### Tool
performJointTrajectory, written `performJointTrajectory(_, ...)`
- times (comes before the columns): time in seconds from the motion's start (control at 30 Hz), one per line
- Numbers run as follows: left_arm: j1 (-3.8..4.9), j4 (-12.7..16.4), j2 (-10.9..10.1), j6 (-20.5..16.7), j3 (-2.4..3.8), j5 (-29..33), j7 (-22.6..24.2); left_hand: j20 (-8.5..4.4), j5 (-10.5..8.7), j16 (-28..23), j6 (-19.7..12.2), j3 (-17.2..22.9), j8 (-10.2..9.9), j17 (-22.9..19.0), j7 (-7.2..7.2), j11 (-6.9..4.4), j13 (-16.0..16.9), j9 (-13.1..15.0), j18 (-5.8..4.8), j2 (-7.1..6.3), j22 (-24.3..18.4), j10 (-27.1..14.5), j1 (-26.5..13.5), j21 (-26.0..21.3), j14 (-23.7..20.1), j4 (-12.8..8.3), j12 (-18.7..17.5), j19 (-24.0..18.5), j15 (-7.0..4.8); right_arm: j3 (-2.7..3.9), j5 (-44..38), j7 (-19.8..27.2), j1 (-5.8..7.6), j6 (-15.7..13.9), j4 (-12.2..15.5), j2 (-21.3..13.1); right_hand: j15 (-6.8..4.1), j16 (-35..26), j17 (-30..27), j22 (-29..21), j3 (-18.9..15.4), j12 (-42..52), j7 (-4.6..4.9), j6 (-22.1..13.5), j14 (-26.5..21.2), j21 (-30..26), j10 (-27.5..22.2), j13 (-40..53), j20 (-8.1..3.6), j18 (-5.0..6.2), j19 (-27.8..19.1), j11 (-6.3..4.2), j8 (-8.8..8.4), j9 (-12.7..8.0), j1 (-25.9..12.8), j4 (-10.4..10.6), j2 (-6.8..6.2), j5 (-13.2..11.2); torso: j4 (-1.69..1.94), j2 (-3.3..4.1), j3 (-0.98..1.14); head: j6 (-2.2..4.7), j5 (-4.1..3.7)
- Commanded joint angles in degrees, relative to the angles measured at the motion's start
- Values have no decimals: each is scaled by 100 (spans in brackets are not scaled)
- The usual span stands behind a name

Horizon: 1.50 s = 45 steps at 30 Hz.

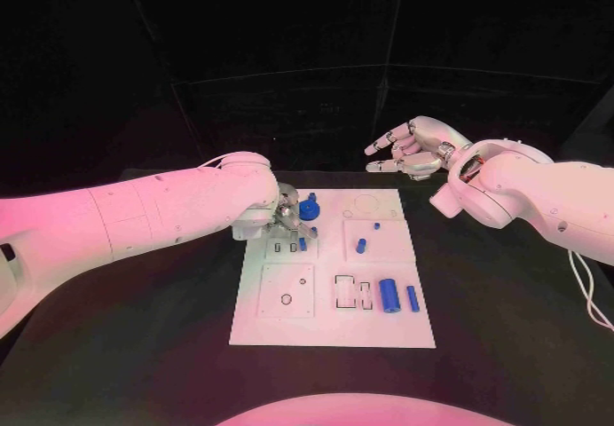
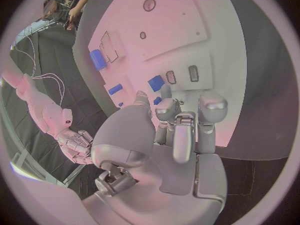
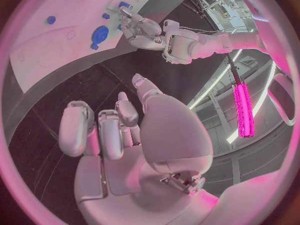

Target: Assemble the parts on the task board

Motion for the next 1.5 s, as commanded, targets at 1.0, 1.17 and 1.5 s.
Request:
performJointTrajectory(1.0,-26,-91,83,159,-26,-49,10,-35,-7,17,-101,48,86,1508,-3,-16,12,106,-41,64,72,26,284,82,595,-170,51,-4,-48,5,-46,26,14,91,-31,53,-44,-43,412,-8,-32,-31,11,-55,344,-44,-45,-13,-10,88,-14,-10,54,-8,51,-5,74,213,1,1,3,-54,-15)
performJointTrajectory(1.17,-27,-99,94,146,-33,-49,20,-34,-7,17,-116,64,86,1508,-1,-15,-2,116,-39,80,67,17,320,79,595,-196,40,-15,-47,5,-51,24,14,100,-35,63,-45,-45,411,-10,-32,-34,12,-58,345,-47,-47,-18,-11,88,-11,-10,60,-8,58,-7,74,272,-1,2,1,-69,-18)
performJointTrajectory(1.5,-32,-95,99,130,-39,-49,51,-29,-6,17,-153,139,82,1508,7,-8,-25,142,-39,126,78,-4,446,85,595,-290,18,-34,-42,5,-57,22,14,124,-40,72,-45,-44,412,-11,-32,-31,12,-58,345,-48,-44,-14,-11,88,-11,-9,61,-8,60,-8,74,286,-1,3,1,-93,-18)
